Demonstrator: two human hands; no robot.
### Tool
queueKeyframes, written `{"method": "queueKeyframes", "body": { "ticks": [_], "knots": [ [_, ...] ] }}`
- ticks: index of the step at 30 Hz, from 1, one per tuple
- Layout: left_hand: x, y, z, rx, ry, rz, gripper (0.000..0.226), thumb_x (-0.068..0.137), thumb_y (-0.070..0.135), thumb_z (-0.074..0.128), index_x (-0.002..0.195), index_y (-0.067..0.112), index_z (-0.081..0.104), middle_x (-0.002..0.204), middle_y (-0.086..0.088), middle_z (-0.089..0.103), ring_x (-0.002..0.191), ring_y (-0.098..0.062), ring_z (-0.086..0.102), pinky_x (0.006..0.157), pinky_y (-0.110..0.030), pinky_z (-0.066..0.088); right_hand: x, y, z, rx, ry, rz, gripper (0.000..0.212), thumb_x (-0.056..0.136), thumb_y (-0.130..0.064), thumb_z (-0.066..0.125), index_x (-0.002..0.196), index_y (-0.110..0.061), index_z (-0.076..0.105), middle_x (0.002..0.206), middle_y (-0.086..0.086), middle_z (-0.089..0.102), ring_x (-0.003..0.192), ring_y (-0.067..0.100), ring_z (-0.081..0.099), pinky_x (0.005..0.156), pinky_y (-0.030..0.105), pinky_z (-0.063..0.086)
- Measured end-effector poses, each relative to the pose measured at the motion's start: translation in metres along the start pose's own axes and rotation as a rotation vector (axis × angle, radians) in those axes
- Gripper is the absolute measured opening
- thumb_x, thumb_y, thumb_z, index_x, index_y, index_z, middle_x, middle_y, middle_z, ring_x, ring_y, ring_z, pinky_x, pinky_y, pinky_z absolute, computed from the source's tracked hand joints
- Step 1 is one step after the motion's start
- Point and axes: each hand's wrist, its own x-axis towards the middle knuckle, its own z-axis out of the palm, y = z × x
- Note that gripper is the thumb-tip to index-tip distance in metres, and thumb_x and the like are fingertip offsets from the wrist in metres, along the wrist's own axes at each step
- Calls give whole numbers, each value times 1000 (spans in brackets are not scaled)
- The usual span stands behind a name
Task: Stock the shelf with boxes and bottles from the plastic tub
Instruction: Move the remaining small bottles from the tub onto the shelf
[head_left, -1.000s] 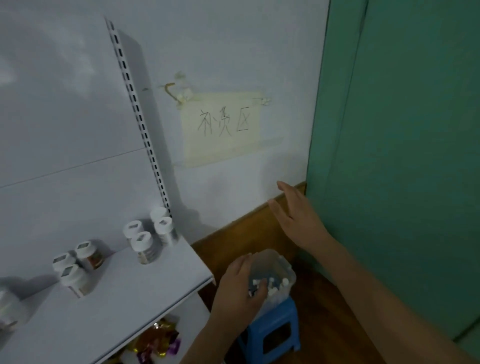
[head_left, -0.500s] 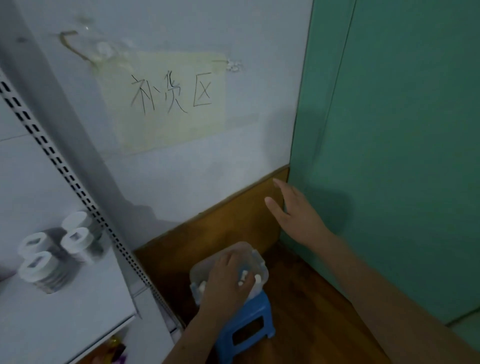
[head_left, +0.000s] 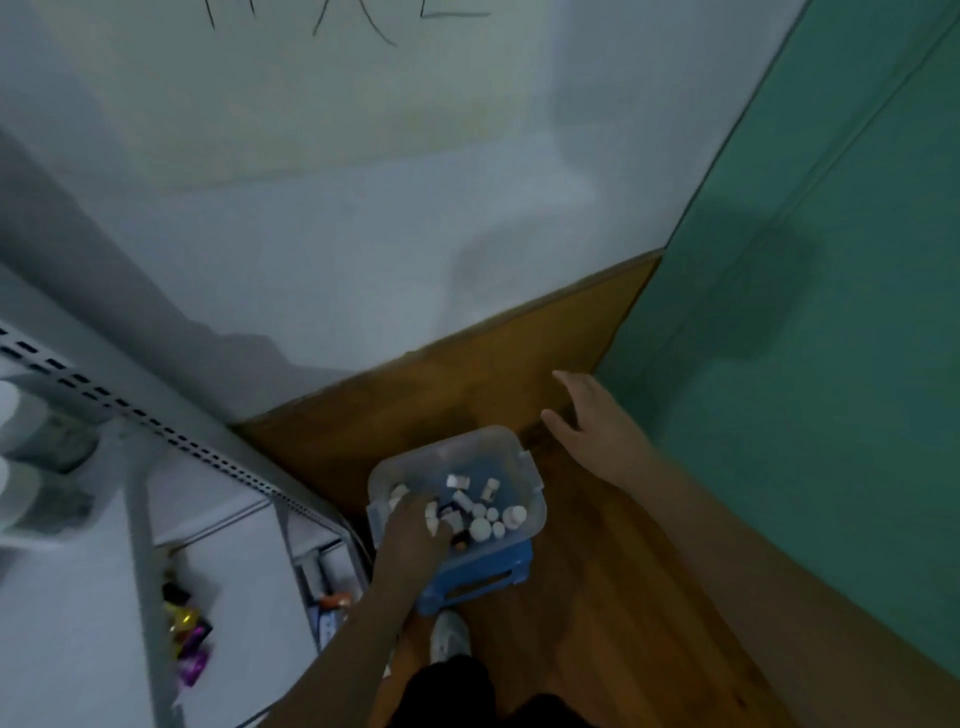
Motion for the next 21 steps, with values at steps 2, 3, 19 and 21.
{"method": "queueKeyframes", "body": {
  "ticks": [2,3,19,21],
  "knots": [
    [11,-13,4,6,-6,-72,41,99,21,57,136,7,50,131,-14,54,114,-28,55,88,-30,42,16,13,13,6,-68,10,64,101,-43,48,154,-16,26,155,4,32,140,20,34,114,36,33],
    [14,-18,7,8,-10,-121,43,99,22,56,139,8,48,133,-14,53,117,-29,54,87,-28,41,23,20,22,3,-104,18,64,101,-42,49,154,-15,26,155,4,32,140,20,35,114,36,34],
    [84,-123,136,-134,198,-581,65,87,50,42,122,-1,63,114,-22,65,107,-36,63,94,-40,50,122,147,215,-343,-756,-229,56,99,-30,54,148,-11,35,143,11,47,127,26,50,99,33,43],
    [103,-108,137,-130,187,-623,47,91,29,58,129,2,59,120,-20,64,109,-34,62,95,-37,47,129,159,238,-390,-768,-298,51,98,-28,53,144,-11,39,139,10,49,125,25,50,97,33,43]
  ]
}}
